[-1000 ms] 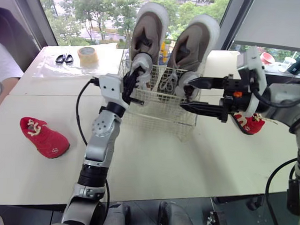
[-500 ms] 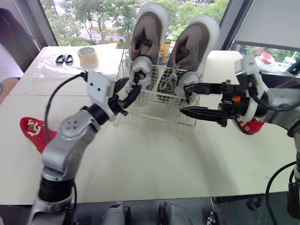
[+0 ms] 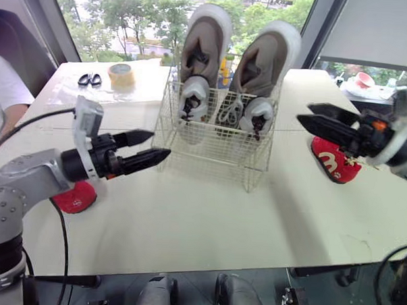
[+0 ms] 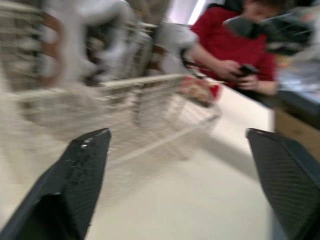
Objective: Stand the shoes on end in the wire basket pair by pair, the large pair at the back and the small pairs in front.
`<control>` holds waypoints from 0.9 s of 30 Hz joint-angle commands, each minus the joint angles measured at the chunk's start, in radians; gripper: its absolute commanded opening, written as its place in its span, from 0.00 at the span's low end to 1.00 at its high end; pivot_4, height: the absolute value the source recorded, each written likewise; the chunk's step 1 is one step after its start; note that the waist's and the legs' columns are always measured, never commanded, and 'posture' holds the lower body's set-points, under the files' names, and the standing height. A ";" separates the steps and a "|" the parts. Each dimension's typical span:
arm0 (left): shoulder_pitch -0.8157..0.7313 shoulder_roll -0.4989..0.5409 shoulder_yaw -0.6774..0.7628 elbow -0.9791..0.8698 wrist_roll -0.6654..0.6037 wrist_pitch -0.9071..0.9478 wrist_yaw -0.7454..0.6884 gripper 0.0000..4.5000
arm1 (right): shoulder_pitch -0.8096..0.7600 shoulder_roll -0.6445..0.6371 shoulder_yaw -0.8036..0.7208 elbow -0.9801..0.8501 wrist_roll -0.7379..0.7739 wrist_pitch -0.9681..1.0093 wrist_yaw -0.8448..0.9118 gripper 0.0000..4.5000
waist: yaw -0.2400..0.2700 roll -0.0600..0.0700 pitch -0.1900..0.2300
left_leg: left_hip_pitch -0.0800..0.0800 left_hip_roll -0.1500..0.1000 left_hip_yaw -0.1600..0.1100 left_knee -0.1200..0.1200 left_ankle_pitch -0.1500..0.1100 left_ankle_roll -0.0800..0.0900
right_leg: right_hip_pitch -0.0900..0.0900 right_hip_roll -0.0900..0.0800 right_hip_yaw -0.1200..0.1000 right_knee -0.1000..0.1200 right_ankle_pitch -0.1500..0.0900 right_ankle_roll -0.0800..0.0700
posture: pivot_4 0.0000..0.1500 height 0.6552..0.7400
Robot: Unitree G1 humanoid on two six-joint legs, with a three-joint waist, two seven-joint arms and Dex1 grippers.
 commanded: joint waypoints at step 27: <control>0.163 -0.066 -0.282 -0.243 -0.054 -0.153 0.050 0.98 | 0.470 0.278 0.036 0.155 -0.547 -0.634 -0.231 1.00 | -0.002 0.012 -0.004 | 0.008 0.000 0.001 -0.001 0.000 0.000 | 0.006 0.002 0.005 -0.001 -0.006 -0.003 | 1.00 1.00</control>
